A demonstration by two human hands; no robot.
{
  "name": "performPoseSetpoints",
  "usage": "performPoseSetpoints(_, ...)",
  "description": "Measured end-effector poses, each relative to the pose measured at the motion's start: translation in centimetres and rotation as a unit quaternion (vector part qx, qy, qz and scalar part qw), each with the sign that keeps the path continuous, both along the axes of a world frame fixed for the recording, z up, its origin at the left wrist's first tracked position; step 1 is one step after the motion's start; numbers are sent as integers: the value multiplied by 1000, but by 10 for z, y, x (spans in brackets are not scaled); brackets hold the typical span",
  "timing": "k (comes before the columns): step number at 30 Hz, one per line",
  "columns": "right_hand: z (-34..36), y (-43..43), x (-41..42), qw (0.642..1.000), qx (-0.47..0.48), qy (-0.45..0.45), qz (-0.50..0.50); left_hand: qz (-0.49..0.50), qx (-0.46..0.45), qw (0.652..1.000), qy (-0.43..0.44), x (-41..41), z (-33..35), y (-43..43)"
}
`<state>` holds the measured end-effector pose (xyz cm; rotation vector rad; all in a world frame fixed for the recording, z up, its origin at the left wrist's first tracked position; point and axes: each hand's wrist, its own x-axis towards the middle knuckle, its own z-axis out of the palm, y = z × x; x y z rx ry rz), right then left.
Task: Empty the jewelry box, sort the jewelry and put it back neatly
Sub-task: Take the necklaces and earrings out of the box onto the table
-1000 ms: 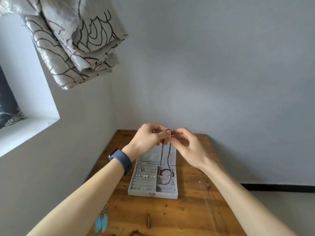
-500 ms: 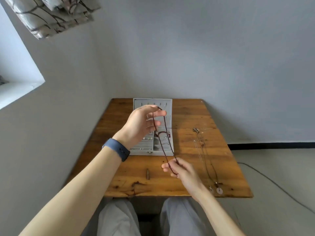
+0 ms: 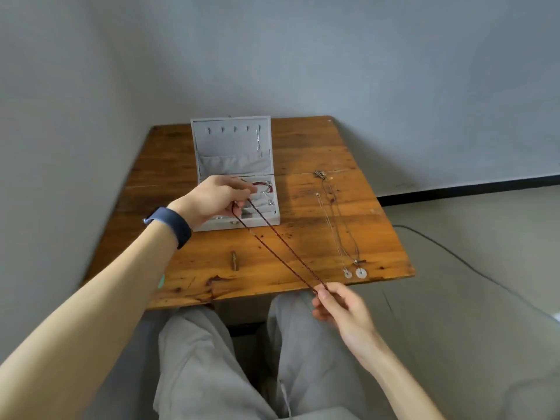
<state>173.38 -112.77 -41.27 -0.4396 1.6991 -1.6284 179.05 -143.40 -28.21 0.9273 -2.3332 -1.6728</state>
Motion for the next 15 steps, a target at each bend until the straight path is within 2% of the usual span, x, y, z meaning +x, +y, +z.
performPoseSetpoints(2, -4, 12, -1, 1000, 8, 3, -17, -55, -135, 987, -69, -7, -6, 0)
performPoseSetpoints(4, -7, 23, -2, 999, 15, 7, -33, -110, -273, 947, -127, -17, -12, 1)
performPoseSetpoints(7, -11, 35, -5, 998, 22, 11, -63, -149, -396, 892, -161, -32, -18, 6)
performPoseSetpoints(10, -14, 45, -12, 995, 26, 17, -92, -141, -435, 877, -145, -49, -25, 11)
performPoseSetpoints(12, -17, 51, -17, 993, 26, 16, -118, -132, -416, 894, -104, -61, -29, 16)
performPoseSetpoints(15, -22, 61, -26, 985, 29, 9, -168, -116, -339, 932, -54, -81, -33, 23)
